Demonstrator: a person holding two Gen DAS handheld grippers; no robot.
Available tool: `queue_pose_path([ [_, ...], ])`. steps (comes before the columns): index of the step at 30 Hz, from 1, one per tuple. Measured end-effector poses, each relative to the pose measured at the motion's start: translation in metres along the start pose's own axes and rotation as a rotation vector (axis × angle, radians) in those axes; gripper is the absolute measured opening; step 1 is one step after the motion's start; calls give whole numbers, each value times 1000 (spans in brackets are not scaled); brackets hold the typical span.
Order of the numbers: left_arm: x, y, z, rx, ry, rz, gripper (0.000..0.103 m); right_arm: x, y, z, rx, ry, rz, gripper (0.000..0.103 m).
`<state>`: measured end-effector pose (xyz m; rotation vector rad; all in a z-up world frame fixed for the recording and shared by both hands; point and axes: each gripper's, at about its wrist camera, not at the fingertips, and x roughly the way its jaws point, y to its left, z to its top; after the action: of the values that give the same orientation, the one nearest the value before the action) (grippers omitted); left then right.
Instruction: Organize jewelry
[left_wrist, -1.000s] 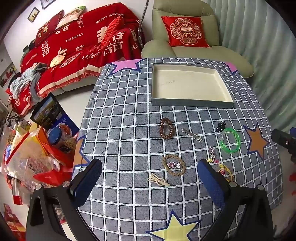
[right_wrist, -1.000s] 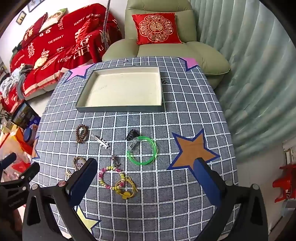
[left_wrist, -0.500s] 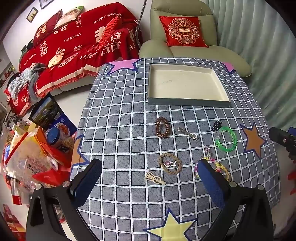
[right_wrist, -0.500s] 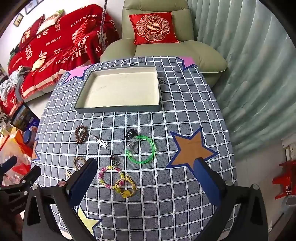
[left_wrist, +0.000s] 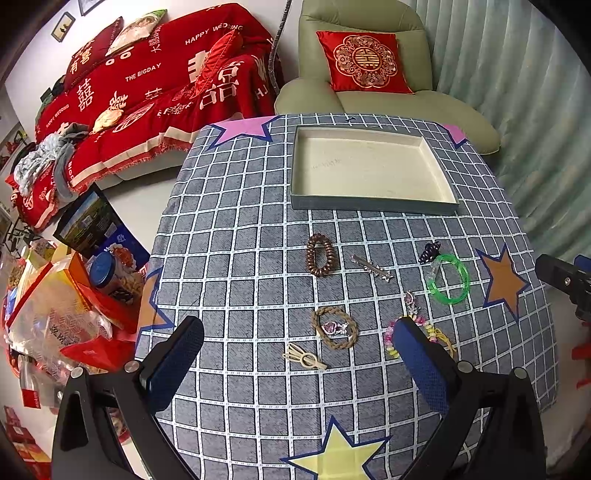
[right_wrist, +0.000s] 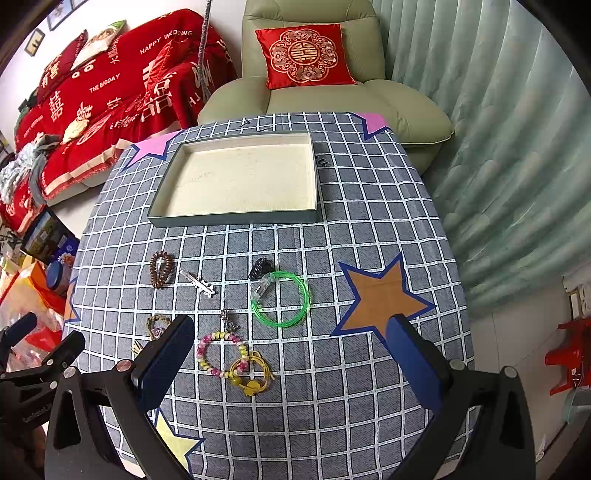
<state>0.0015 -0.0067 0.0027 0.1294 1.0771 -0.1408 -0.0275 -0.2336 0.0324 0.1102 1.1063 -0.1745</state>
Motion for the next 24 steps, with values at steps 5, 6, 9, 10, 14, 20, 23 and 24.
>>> queue_pose_path([
  [5, 1, -2, 1, 1, 0, -4, 103, 0, 0, 1, -2, 0, 1, 103],
  [6, 1, -1, 2, 1, 0, -4, 103, 0, 0, 1, -3, -1, 0, 103],
  [9, 2, -1, 3, 2, -1, -8, 103, -1, 0, 3, -2, 1, 0, 103],
  [10, 2, -1, 3, 1, -1, -8, 103, -1, -1, 3, -4, 1, -1, 103],
  [14, 2, -2, 3, -2, -3, -9, 103, 0, 0, 5, -6, 0, 0, 103],
  [20, 3, 0, 5, -11, -5, -14, 103, -1, 0, 6, -7, 0, -1, 103],
  [23, 3, 2, 4, -11, -6, -15, 103, 2, 5, 6, -9, 1, -3, 103],
  [24, 3, 2, 4, -11, -5, -15, 103, 2, 6, 7, -9, 1, -2, 103],
])
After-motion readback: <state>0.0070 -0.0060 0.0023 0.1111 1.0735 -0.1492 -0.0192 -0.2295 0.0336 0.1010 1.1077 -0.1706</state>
